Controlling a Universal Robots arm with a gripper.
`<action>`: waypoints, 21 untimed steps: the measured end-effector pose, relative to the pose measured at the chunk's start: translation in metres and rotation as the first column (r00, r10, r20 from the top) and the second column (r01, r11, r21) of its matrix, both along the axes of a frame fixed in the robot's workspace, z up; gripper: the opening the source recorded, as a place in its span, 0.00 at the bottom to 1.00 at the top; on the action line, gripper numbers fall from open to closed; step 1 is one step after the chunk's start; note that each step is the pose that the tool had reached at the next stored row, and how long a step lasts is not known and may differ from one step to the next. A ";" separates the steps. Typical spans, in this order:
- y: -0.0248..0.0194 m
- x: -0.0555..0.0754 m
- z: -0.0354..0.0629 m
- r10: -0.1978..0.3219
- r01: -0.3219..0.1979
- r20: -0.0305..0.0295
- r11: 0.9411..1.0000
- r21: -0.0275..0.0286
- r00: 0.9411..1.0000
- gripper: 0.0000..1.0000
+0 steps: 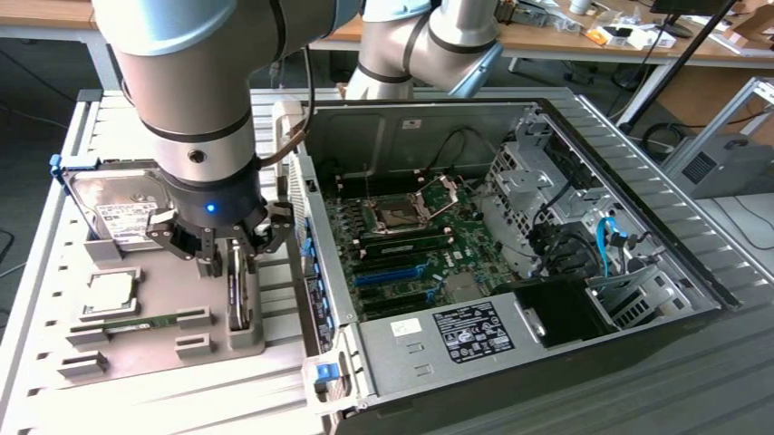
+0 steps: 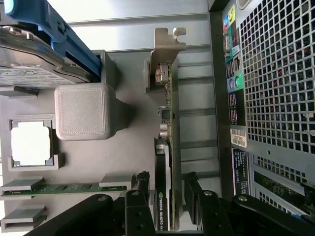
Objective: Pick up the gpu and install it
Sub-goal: 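Pick up the gpu and move the gpu toward the slot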
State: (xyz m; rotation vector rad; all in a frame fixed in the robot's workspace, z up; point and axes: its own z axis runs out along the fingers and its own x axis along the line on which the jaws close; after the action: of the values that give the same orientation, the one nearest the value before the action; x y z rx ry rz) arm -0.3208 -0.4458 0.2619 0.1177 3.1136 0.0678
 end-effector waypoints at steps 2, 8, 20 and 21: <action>0.0007 0.000 -0.0029 0.000 0.000 0.000 1.000 0.000 1.000 0.42; 0.0033 0.000 -0.0092 0.000 0.000 0.000 1.000 0.000 1.000 0.42; 0.0193 0.000 -0.0198 0.000 0.000 0.000 1.000 -0.003 1.000 0.42; 0.0193 0.000 -0.0204 0.000 0.000 0.000 1.000 -0.003 1.000 0.42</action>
State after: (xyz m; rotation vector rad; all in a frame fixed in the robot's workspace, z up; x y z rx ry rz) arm -0.3207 -0.4266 0.2415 0.1175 3.1138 0.0636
